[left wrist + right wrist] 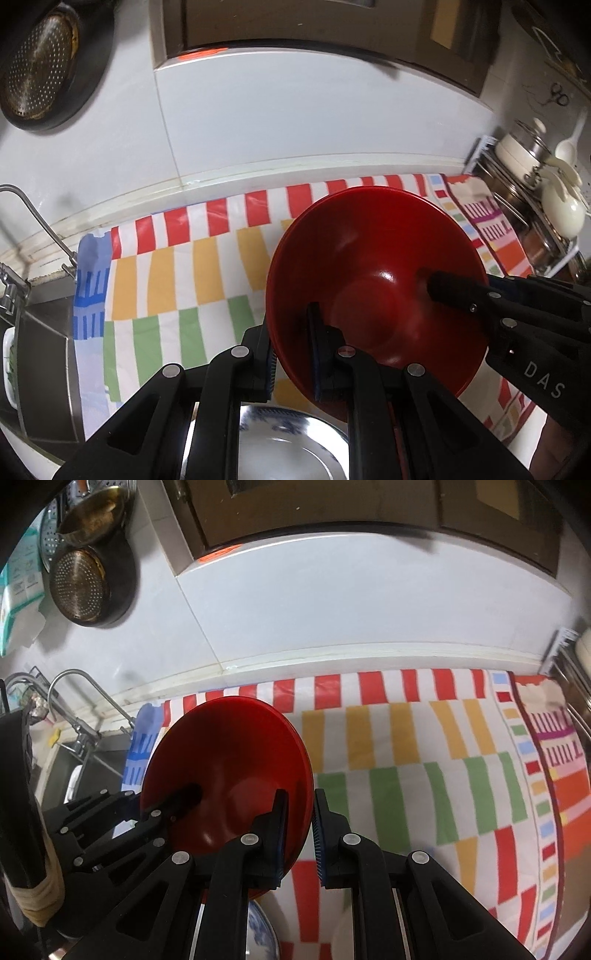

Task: Organize plates and bowls
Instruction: 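Lift and carry the red bowl with both tools over the white bowl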

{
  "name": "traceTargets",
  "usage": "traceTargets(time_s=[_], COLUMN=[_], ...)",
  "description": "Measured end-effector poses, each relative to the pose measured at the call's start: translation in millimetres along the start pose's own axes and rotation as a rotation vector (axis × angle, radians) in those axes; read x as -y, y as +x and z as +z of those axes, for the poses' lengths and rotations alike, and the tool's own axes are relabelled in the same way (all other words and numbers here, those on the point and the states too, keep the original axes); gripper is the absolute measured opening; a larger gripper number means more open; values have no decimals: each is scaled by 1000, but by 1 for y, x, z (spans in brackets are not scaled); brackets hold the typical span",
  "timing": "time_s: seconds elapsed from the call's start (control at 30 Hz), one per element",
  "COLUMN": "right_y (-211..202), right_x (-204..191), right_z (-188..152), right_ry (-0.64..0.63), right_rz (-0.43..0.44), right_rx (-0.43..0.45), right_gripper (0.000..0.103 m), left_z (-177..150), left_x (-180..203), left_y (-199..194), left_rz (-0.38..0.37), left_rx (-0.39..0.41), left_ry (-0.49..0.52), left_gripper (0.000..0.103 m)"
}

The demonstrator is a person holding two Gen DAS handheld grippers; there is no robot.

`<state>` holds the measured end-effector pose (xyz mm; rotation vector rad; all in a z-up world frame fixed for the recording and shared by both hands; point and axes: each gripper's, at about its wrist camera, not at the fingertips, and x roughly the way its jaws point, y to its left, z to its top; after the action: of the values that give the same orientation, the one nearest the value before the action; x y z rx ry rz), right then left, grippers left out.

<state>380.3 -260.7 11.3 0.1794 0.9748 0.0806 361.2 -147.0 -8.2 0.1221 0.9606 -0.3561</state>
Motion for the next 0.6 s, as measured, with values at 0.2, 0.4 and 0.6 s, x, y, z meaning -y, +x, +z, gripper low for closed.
traceTargets(time_s=[0.2,0.4,0.6], right_y=[-24,-46,-63], right_x=[19,41,66], right_z=[-26,-54,-80], right_ry=[11,25,47], right_rz=[-15,-35,-53], right_rx=[10,24,32], right_gripper=[14,14,14], left_z=[-16,-31,-43], left_x=[30,62,91], left_y=[-12,-20,-21], left_rz=[-23,-41,-56], left_rx=[8,12,2], left_ry=[30,58,84], left_gripper=[16,16,16])
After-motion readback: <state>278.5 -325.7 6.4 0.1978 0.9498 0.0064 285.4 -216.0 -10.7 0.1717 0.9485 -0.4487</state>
